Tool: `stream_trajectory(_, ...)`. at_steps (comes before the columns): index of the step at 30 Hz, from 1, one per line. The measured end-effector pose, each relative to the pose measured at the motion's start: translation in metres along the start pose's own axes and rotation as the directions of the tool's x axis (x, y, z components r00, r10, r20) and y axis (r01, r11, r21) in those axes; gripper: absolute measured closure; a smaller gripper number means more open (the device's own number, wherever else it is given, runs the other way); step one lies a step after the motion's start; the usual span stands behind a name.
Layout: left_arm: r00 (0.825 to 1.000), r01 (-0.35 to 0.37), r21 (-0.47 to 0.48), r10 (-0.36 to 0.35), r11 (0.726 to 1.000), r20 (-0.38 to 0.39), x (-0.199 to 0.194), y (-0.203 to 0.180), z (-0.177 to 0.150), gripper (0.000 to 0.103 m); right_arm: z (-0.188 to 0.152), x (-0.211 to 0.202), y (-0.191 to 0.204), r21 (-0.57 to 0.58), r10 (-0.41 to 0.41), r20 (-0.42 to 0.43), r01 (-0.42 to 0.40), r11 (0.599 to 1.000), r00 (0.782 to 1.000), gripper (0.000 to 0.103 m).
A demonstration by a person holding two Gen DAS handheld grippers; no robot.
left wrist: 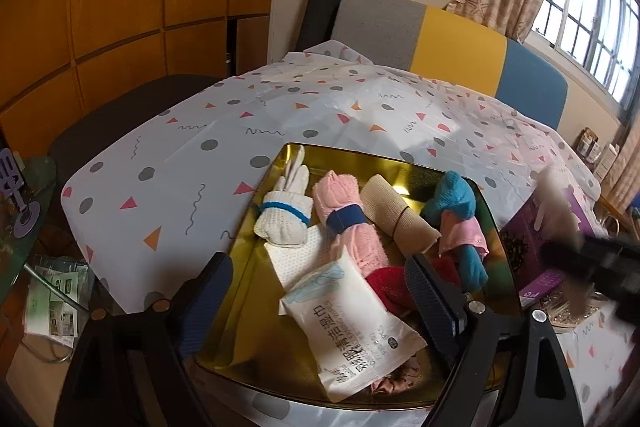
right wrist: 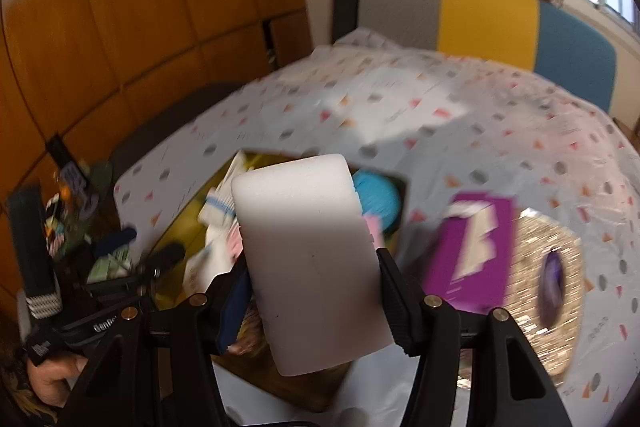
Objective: Organize soft objects
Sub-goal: 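Lower the white foam block into the gold tray and open the right gripper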
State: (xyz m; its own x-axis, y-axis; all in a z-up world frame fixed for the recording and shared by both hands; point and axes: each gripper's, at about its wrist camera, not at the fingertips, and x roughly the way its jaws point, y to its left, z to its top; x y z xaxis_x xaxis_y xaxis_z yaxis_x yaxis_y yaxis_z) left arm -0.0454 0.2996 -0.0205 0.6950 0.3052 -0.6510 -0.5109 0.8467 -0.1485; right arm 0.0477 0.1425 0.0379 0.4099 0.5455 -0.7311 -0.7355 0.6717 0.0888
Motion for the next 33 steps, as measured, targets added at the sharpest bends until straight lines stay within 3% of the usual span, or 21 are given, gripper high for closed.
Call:
stream_trajectory(7, 1.000, -0.016, -0.023, 0.015, 1.000, -0.004, 0.003, 0.010, 0.001, 0.011, -0.031, 0.059, 0.017, 0.006, 0.036, -0.116, -0.036, 0.999, 0.993, 0.043)
stream_trajectory(14, 0.999, -0.039, -0.035, 0.039, 0.999, 0.005, 0.003, 0.016, 0.002, 0.007, -0.051, 0.105, 0.012, 0.041, -0.001, -0.200, 0.009, 0.999, 0.980, 0.042)
stream_trajectory(19, 0.999, -0.043, -0.037, 0.043, 0.998, 0.005, 0.001, 0.016, 0.004, 0.004, -0.050, 0.108, 0.010, 0.038, -0.018, -0.166, 0.025, 0.999, 0.986, 0.038)
stream_trajectory(21, 0.999, -0.047, -0.032, 0.048, 0.998, 0.007, 0.000, 0.014, 0.005, 0.003, -0.051, 0.104, 0.008, 0.052, -0.020, -0.169, 0.029, 0.998, 0.985, 0.031)
stream_trajectory(23, 0.999, -0.045, -0.023, 0.045, 0.999, 0.015, -0.002, 0.011, 0.005, 0.001, -0.052, 0.095, 0.006, 0.060, -0.021, -0.148, 0.030, 0.998, 0.989, 0.017)
stream_trajectory(27, 0.999, -0.037, -0.012, 0.038, 0.999, 0.017, -0.006, 0.004, 0.006, 0.000, -0.053, 0.067, 0.009, 0.060, -0.022, -0.065, 0.026, 0.998, 0.998, 0.016)
stream_trajectory(33, 0.999, -0.021, 0.016, 0.021, 1.000, 0.033, -0.016, -0.017, 0.004, 0.000, -0.061, 0.016, -0.001, 0.102, -0.153, 0.077, 0.145, 0.984, 0.985, 0.016)
